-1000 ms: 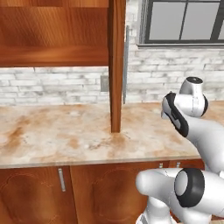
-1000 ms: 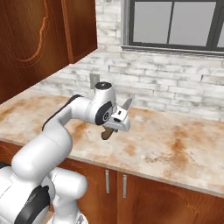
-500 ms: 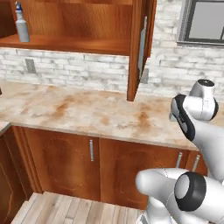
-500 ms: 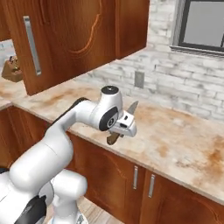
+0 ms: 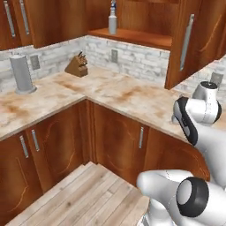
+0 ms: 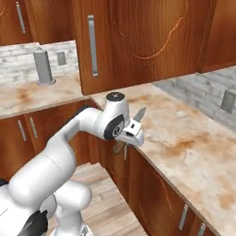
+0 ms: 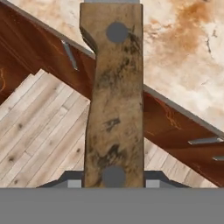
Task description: Move the cutting board and knife to the sink. Then move spray from the cabinet to the counter.
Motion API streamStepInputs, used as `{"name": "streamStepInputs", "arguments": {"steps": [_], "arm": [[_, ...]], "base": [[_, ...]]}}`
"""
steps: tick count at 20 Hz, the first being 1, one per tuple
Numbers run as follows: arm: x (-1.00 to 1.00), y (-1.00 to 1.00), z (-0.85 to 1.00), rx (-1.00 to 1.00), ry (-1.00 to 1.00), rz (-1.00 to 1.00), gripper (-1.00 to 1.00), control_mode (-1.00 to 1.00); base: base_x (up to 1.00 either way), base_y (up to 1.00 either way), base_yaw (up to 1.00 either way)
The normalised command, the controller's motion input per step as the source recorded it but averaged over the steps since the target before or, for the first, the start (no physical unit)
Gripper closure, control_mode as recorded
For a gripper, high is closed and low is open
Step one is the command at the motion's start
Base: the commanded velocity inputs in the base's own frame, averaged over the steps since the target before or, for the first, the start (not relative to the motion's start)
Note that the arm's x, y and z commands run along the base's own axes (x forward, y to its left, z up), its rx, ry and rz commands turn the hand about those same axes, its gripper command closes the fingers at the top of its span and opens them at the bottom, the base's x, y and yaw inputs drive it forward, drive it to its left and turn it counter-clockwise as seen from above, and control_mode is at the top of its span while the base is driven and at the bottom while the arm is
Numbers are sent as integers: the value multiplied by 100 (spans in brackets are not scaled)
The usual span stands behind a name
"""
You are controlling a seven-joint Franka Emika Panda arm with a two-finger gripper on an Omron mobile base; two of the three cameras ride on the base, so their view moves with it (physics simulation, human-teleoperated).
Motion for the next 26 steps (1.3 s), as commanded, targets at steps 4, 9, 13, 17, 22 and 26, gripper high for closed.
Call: {"name": "streamStepInputs", "arguments": {"steps": [4,9,13,17,22,26], "arm": [[0,0,0,0,0,0,100,100],[0,0,0,0,0,0,100,100],[0,0,0,0,0,0,100,100],[0,0,0,0,0,0,100,100],[0,0,0,0,0,0,100,100],[0,0,0,0,0,0,100,100]], "base": [[-41,-3,83],[-40,0,83],[-41,0,80],[-36,0,75],[-9,0,59],[41,-4,15]]}}
